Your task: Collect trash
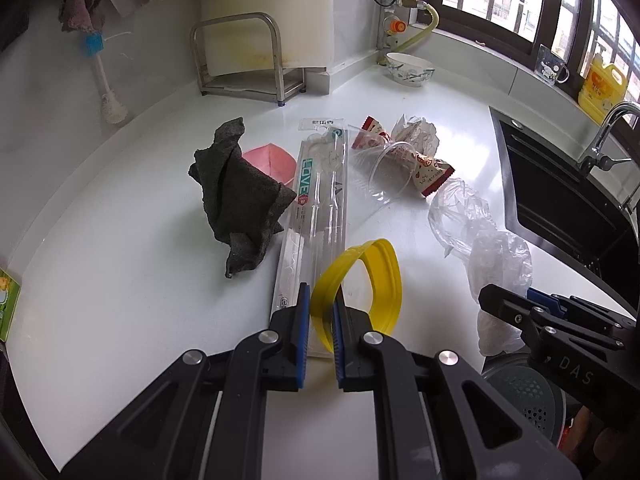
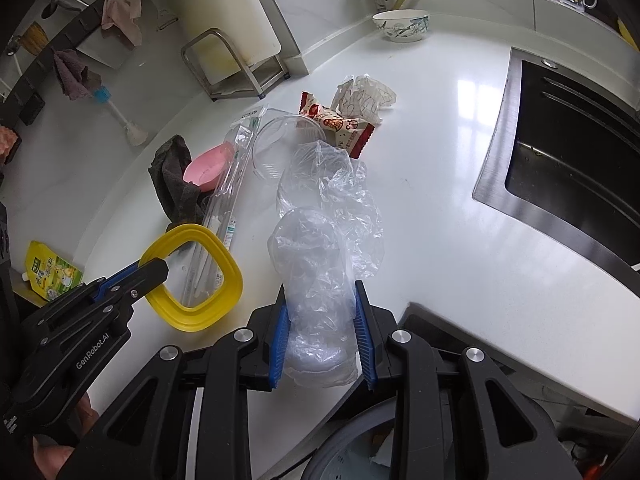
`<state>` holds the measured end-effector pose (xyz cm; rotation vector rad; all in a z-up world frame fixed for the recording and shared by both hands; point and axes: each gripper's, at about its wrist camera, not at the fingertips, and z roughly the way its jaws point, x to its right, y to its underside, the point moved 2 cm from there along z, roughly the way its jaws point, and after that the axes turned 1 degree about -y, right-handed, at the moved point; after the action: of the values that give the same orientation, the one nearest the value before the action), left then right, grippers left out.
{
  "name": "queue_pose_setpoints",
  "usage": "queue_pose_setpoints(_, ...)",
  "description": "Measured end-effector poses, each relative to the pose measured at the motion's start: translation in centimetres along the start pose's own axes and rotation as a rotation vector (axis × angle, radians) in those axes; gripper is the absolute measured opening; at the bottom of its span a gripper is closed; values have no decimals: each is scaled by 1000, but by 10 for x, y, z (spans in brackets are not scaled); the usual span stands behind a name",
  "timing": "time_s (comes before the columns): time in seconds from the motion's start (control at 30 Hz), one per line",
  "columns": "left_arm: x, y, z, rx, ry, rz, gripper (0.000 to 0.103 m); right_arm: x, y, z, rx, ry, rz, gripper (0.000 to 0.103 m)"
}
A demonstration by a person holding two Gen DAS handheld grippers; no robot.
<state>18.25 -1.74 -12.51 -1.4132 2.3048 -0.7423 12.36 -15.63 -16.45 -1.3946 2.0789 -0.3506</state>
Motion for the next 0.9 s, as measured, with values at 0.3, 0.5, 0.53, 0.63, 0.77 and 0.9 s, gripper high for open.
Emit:
queue_pose_setpoints(0.3,9,5,-12,2,-11,-4,11,6,4,-12,9,-15,-5,29)
queue_pose_setpoints(0.5,21,8,-26,19,-24,-14,11,12,9,-25,10,-30,-30,29)
queue_pose_setpoints(0.53,23,9,-29,22,-27,-16,11,14,11,-27,9,-33,-34,29)
queue_pose_setpoints(0.63,31,14,-39,28,-40,-27,11,20,17,-34,0,-44,-47,29)
queue_pose_setpoints(0.77,43,24,-52,30,-56,-45,11,27,28,-47,-14,-61,-71,29)
queue_pose_setpoints(0.9,59,37,-64,29,-69,-60,11,37,40,-62,-27,-74,-95,29)
